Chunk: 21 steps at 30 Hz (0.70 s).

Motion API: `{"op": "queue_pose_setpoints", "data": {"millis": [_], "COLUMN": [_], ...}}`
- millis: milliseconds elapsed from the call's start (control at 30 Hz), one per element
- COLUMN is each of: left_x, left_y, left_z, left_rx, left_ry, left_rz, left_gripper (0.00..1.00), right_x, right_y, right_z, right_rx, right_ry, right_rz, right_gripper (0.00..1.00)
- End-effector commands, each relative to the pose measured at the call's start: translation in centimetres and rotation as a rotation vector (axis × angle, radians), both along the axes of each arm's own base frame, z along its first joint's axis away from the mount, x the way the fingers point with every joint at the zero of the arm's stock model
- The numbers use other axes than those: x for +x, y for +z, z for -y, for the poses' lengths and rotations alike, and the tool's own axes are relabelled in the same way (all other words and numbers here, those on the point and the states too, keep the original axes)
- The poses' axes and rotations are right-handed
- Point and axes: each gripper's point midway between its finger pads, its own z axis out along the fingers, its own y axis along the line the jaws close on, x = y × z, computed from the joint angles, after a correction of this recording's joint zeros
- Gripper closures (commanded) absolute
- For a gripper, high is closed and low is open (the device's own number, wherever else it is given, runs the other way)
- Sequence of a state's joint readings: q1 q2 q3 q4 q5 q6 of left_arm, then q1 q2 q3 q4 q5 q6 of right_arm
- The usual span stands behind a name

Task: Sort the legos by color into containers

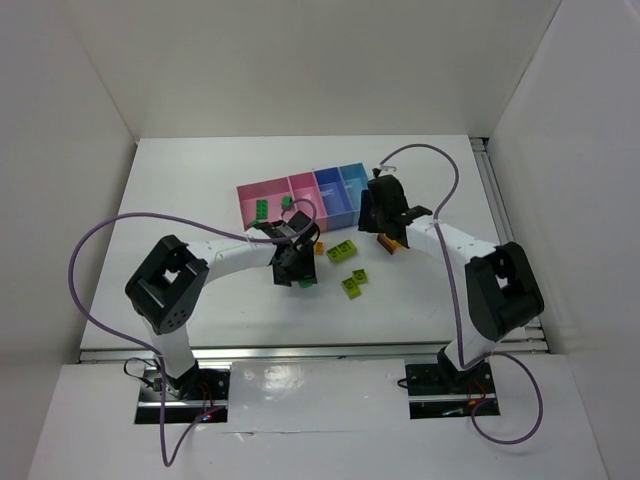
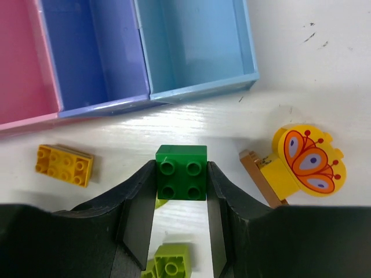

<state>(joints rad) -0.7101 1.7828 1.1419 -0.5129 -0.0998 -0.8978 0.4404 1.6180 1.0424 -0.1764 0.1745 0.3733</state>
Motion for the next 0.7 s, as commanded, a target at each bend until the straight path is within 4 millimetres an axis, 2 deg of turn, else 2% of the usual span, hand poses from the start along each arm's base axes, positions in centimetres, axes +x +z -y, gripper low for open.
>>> {"op": "queue_pose_setpoints", "data": {"millis": [0,33,267,400,433,500,533,633,667], "left_x": [1.1,1.1,1.0,1.4,1.2,1.8,1.7,3.0,3.6], "left_y": [-0.1,-0.5,-0.4,-0.1,-0.2,0.4,1.0,3.2,4.7], "left_z": [0.6,0.6,0.2,-0.2,-0.4,-0.5,-0.6,-1.5,-1.9], "left_rx": [-0.007,0.0,0.01,0.032,0.042,0.056,0.054,0.043,0.028], "left_ry": [0.026,0.026,0.021,0.013,0.003,0.001,-0.01,0.011,0.014], "left_rz": [0.011,0.003,0.012,0.041,0.034,0.052,0.061,0.102,0.132], "left_gripper": [0.32,0.34,0.46,0.57,0.66,0.75,0.83,0.9,0.9], "right_x": [-0.9,-1.3,-1.5,-1.5,-1.6,-1.3,-1.3,-1.2,-1.0], "right_y": [1.6,1.1,1.3,1.3,1.2,1.7,2.1,3.5,4.5], "right_z": [0.4,0.6,0.8,0.7,0.5,0.4,0.4,0.2,-0.1], "right_rx": [0.025,0.017,0.011,0.016,0.022,0.026,0.031,0.038,0.054], "right_ry": [-0.003,-0.003,-0.01,-0.003,0.004,0.004,0.004,0.018,0.026], "right_rz": [0.018,0.0,0.001,-0.002,-0.005,0.005,0.015,0.034,0.053], "right_gripper": [0.76,0.76,0.76,0.76,0.76,0.76,0.76,0.76,0.76]}}
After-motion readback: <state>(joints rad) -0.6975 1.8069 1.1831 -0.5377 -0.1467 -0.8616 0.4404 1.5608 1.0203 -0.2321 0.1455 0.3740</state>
